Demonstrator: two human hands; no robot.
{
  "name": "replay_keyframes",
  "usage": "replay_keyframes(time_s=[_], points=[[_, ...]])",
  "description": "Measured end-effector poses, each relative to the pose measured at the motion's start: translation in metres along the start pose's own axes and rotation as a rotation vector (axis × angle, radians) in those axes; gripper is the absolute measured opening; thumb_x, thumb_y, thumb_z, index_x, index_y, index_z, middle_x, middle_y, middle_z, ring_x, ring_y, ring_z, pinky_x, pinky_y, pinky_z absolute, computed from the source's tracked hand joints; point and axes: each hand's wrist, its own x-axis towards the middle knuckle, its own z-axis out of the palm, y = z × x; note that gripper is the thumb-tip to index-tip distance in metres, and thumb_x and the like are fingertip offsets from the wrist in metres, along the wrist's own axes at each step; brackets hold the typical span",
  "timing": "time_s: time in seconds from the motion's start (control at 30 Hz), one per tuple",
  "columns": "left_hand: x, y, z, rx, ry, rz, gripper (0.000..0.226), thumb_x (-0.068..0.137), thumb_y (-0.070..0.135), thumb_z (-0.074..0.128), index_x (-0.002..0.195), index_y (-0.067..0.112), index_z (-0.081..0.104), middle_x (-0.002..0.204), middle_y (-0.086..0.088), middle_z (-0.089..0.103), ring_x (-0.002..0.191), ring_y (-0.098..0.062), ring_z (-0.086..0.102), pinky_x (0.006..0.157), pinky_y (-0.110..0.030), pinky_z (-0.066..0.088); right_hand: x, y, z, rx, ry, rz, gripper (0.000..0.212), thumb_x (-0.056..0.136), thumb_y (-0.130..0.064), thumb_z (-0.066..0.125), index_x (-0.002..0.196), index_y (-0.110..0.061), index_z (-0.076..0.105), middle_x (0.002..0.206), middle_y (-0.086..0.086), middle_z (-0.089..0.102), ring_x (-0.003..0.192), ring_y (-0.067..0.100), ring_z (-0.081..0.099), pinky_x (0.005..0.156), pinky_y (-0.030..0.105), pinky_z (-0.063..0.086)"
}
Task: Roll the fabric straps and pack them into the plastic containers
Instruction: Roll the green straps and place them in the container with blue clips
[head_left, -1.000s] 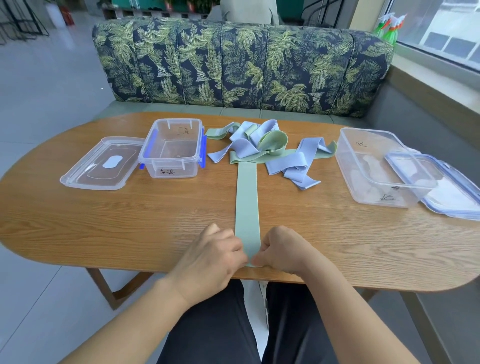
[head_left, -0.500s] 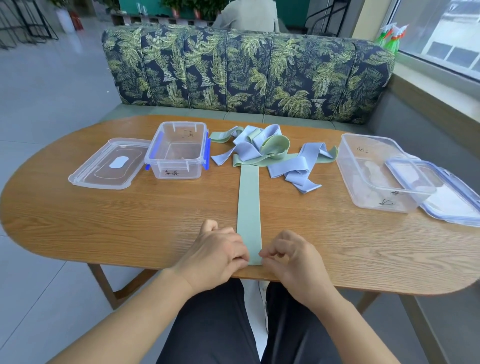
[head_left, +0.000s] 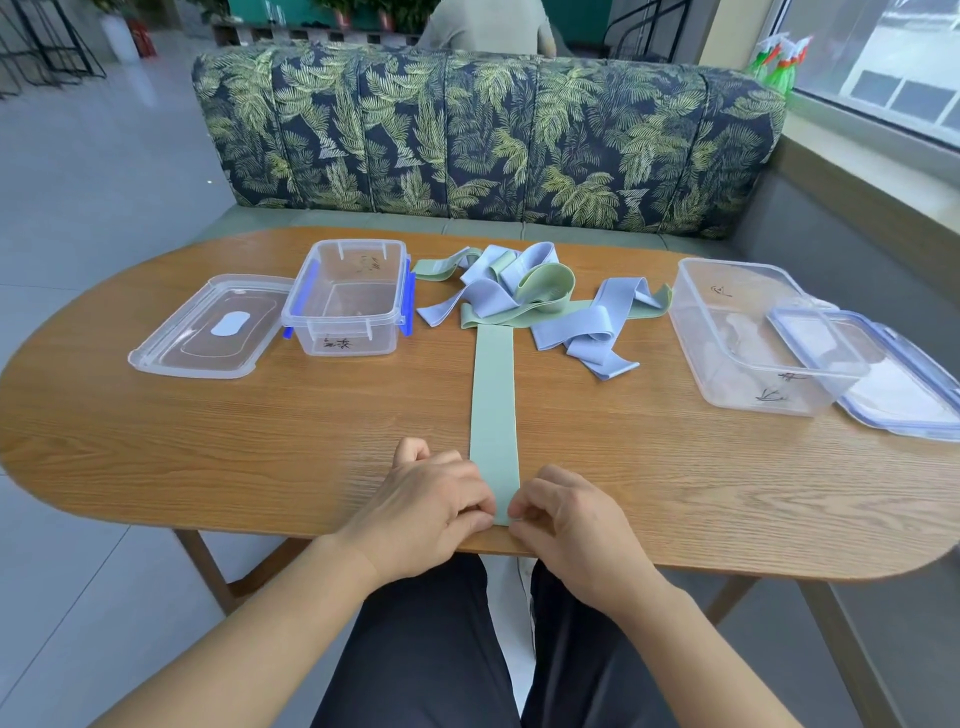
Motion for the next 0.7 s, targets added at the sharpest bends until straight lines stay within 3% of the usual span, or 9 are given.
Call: replay_keyframes(time_s=[0.1, 0.33, 0.5, 0.6, 0.7], points=[[0.000, 0.001, 0.001, -0.011, -0.002, -0.018, 0.019, 0.093, 0.042, 0.051, 0.085, 0.031, 0.064, 0.082, 0.017, 0.057, 0.083, 0.000, 0.043, 0.088, -0.029, 0.018, 0.000, 0.000, -0.003, -0.028, -0.050, 0.017, 0.004, 0.087, -0.025, 0.064, 0.086, -0.021, 0.066, 0.080, -0.016, 0.048, 0.073, 0.000, 0.043, 0.061, 0.011, 0.035], [-0.002, 0.007, 0.005, 0.001, -0.012, -0.140, 0.022, 0.096, 0.045, 0.049, 0.091, 0.033, 0.067, 0.077, 0.026, 0.050, 0.083, 0.007, 0.035, 0.089, -0.030, 0.018, 0.013, -0.006, -0.016, -0.023, -0.262, 0.251, 0.009, 0.088, -0.030, 0.060, 0.079, -0.032, 0.061, 0.082, -0.014, 0.057, 0.080, 0.006, 0.054, 0.069, 0.024, 0.044], [-0.001, 0.012, 0.002, -0.080, 0.043, -0.305, 0.016, 0.091, 0.049, 0.056, 0.090, 0.035, 0.063, 0.077, 0.022, 0.050, 0.095, 0.022, 0.015, 0.090, -0.029, 0.019, 0.030, -0.007, -0.027, 0.139, -0.377, 0.412, 0.025, 0.080, -0.022, 0.070, 0.058, -0.027, 0.059, 0.061, -0.013, 0.055, 0.058, 0.005, 0.048, 0.058, 0.022, 0.041], [0.005, 0.016, 0.000, -0.027, 0.001, -0.377, 0.019, 0.089, 0.052, 0.057, 0.083, 0.035, 0.064, 0.083, 0.020, 0.053, 0.097, -0.001, 0.029, 0.089, -0.029, 0.018, 0.039, -0.010, -0.032, 0.205, -0.429, 0.515, 0.022, 0.077, -0.018, 0.073, 0.058, -0.022, 0.063, 0.067, -0.004, 0.062, 0.060, 0.010, 0.050, 0.057, 0.022, 0.042], [0.011, 0.019, -0.006, 0.032, -0.005, -0.357, 0.021, 0.089, 0.050, 0.059, 0.076, 0.034, 0.062, 0.078, 0.019, 0.056, 0.094, -0.004, 0.040, 0.086, -0.030, 0.016, 0.043, -0.013, -0.035, 0.259, -0.434, 0.613, 0.022, 0.074, -0.015, 0.074, 0.057, -0.015, 0.060, 0.053, 0.001, 0.056, 0.047, 0.013, 0.046, 0.048, 0.021, 0.038]])
